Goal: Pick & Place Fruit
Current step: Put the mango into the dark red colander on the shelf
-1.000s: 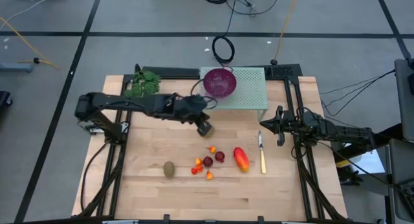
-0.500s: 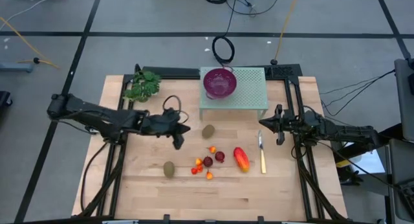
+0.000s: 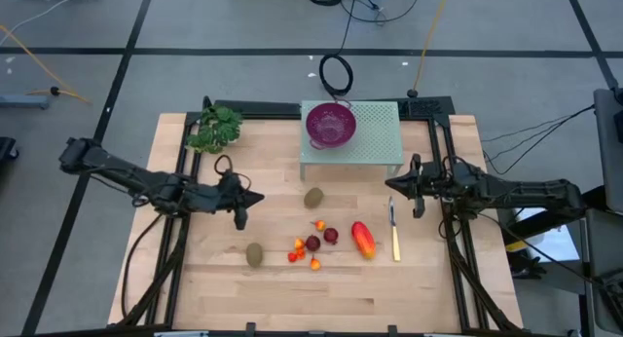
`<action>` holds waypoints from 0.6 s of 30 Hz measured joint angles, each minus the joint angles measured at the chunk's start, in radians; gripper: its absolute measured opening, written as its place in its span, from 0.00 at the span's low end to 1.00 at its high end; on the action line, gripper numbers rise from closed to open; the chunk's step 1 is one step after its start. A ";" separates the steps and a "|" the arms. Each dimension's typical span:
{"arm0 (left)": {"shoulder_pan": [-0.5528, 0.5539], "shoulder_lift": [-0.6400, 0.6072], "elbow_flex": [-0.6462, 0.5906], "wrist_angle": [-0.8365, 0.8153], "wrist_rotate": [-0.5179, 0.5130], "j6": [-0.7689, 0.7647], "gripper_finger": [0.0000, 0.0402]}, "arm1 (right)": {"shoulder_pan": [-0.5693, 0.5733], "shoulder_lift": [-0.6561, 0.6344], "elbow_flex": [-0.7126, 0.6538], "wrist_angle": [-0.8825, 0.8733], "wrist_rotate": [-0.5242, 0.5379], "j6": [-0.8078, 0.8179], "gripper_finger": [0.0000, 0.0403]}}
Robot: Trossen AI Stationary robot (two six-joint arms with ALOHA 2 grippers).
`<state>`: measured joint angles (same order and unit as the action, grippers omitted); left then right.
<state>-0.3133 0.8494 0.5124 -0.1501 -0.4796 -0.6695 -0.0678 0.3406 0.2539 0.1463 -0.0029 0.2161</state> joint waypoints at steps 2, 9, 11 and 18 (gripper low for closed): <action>-0.012 -0.033 -0.037 0.003 -0.010 -0.020 0.01 | 0.009 0.022 0.020 0.001 0.000 -0.001 0.00; -0.048 -0.115 -0.143 0.085 -0.026 -0.014 0.01 | 0.048 0.097 0.057 -0.001 0.005 0.000 0.00; -0.057 -0.135 -0.168 0.103 -0.029 -0.013 0.00 | 0.061 0.121 0.071 -0.001 0.008 0.000 0.00; -0.094 -0.187 -0.193 0.100 -0.073 0.022 0.01 | 0.111 0.192 0.116 -0.001 0.036 -0.001 0.00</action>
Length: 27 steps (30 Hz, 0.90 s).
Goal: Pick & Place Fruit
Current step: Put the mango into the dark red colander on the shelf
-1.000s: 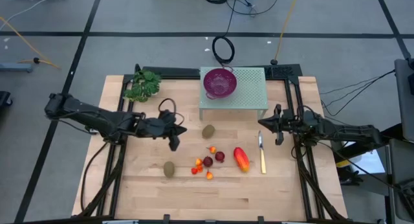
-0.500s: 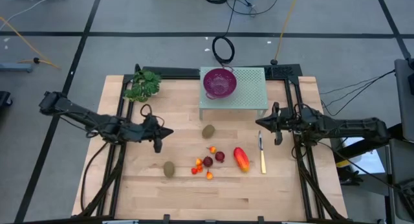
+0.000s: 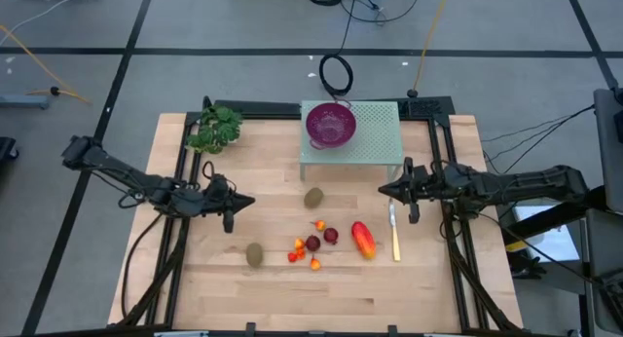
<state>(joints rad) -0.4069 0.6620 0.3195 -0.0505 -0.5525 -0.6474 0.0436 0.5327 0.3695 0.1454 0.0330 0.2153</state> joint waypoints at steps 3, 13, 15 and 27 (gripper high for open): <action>-0.010 -0.017 0.000 -0.011 0.000 0.013 0.01 | 0.028 0.030 0.017 0.000 0.024 0.000 0.00; -0.029 -0.031 0.000 -0.034 -0.008 0.022 0.02 | 0.153 0.126 0.082 -0.013 0.113 0.000 0.00; -0.029 -0.031 0.000 -0.035 -0.008 0.025 0.03 | 0.183 0.150 0.101 -0.033 0.141 0.004 0.00; -0.029 -0.031 0.000 -0.037 -0.007 0.081 0.02 | 0.329 0.324 0.277 -0.251 0.210 0.072 0.00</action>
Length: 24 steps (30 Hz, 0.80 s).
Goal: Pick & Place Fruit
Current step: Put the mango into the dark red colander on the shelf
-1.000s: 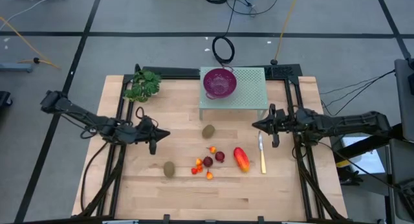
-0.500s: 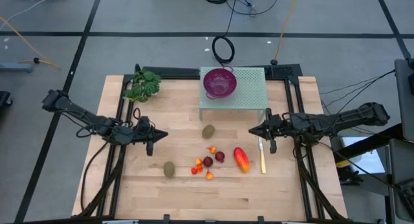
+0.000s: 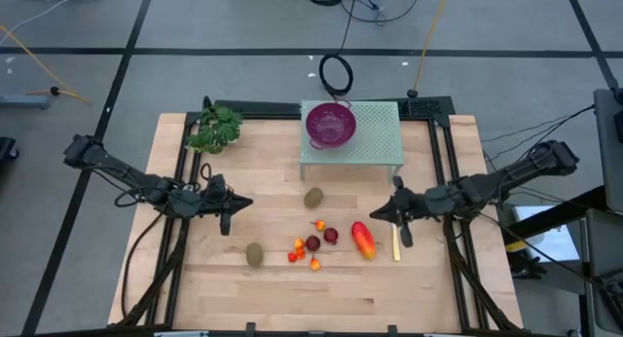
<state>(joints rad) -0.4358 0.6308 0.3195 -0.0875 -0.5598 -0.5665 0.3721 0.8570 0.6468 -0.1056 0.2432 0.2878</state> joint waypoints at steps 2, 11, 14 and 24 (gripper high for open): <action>0.000 -0.009 0.000 -0.001 0.000 0.015 0.01 | 0.017 0.036 0.035 -0.032 0.001 0.002 0.00; 0.000 -0.134 0.000 -0.130 0.009 0.029 0.01 | 0.075 0.176 0.168 -0.185 0.049 0.097 0.00; -0.002 -0.187 0.000 -0.177 0.012 0.041 0.01 | 0.087 0.221 0.200 -0.230 0.049 0.142 0.00; -0.003 -0.316 0.001 -0.337 0.009 0.042 0.01 | 0.109 0.371 0.347 -0.396 0.043 0.267 0.00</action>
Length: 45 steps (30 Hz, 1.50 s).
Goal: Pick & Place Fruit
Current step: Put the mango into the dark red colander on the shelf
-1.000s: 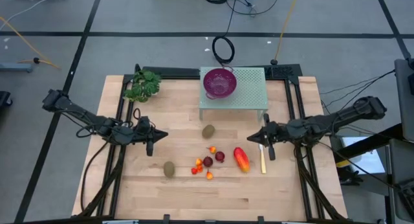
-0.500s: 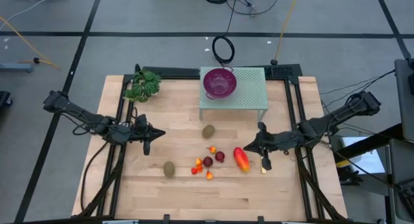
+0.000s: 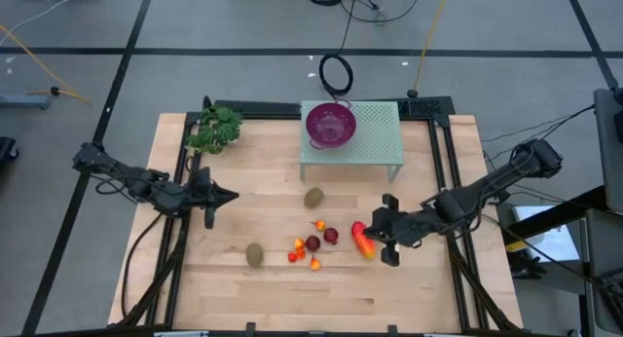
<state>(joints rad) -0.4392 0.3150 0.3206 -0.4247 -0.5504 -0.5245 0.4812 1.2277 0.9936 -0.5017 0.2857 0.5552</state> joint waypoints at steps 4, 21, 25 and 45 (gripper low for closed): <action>0.000 -0.039 0.000 -0.041 0.000 0.008 0.03 | -0.001 0.064 0.085 -0.089 -0.001 0.027 0.00; 0.000 -0.197 0.000 -0.192 -0.001 0.048 0.02 | -0.002 0.265 0.317 -0.330 -0.079 0.173 0.00; 0.000 -0.226 0.000 -0.189 -0.001 0.064 0.04 | -0.001 0.281 0.327 -0.385 -0.128 0.252 0.00; 0.000 -0.231 0.000 -0.194 0.000 0.070 0.03 | -0.149 0.271 0.325 -0.421 -0.340 0.350 0.08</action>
<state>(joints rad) -0.4393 0.0837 0.3206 -0.6186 -0.5503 -0.4545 0.3325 1.4986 1.3190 -0.9228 -0.0542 0.9051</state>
